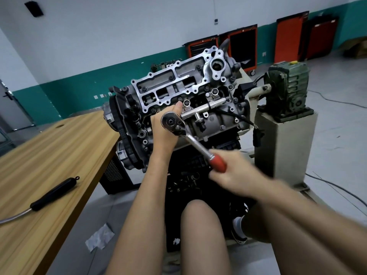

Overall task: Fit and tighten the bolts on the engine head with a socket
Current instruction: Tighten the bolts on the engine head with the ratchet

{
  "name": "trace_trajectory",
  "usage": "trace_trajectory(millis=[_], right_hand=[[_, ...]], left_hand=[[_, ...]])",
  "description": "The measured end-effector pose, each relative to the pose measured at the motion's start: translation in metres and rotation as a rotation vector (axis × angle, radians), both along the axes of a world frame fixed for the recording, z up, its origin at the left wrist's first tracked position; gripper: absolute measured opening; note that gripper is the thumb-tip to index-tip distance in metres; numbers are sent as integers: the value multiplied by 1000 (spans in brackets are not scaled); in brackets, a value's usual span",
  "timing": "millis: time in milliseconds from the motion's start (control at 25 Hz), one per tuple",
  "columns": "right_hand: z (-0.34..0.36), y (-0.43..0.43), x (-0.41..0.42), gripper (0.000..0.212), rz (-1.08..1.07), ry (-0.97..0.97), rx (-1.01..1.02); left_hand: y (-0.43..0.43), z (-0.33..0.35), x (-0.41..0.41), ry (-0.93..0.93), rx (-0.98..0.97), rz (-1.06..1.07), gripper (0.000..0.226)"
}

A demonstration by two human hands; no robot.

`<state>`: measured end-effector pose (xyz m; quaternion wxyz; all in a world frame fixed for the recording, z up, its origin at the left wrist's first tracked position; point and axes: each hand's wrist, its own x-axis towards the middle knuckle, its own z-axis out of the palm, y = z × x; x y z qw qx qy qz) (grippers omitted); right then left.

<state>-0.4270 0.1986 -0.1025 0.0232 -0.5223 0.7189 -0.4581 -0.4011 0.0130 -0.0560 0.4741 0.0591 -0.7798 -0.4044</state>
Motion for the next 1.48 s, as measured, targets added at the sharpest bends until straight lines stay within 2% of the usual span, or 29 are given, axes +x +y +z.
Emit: trace_trajectory(millis=[80,160,240,320,400,520,600,720,920,1000,1040,1120,1240,1320,1400,1440,1480], right_hand=[[46,20,-50,27,7,317,199],[81,24,-77,26,-61,549,291],[79,21,-78,31,-111,561,272],[44,19,-52,40,-106,362,164],[0,7,-11,43,-82,86,-36],[-40,-32,48,34,-68,-353,-255],[-45,-47,65,26,-53,-460,-287],[-31,-22,34,31,-44,-280,-163],[58,24,-61,35,-40,365,249],[73,24,-72,41,-113,498,247],[68,23,-68,39,-149,505,222],[33,17,-42,35,-147,340,106],[-26,-16,29,37,-121,-141,-191],[-44,-48,69,28,-104,-416,-293],[-46,-60,84,25,-70,-485,-297],[-43,-52,75,29,-62,-440,-262],[-37,-39,57,34,-54,-351,-208]], left_hand=[[-2,2,-3,-17,-41,5,53],[-1,3,-4,-26,-61,11,53],[0,1,-5,-10,-1,25,49],[3,-1,-5,13,28,33,47],[5,-3,-6,38,7,47,54],[6,-3,-4,33,-59,68,46],[5,0,-2,25,-84,74,53],[4,2,-1,-34,-71,55,54],[5,6,-3,-30,-75,40,54],[5,4,-2,-17,15,43,51],[6,2,-1,-14,71,37,49],[7,0,1,0,96,2,52],[7,1,1,-21,65,18,52],[10,3,3,7,57,24,50],[10,2,6,31,57,-7,29],[10,2,8,27,54,11,30],[9,1,8,13,98,25,49]])
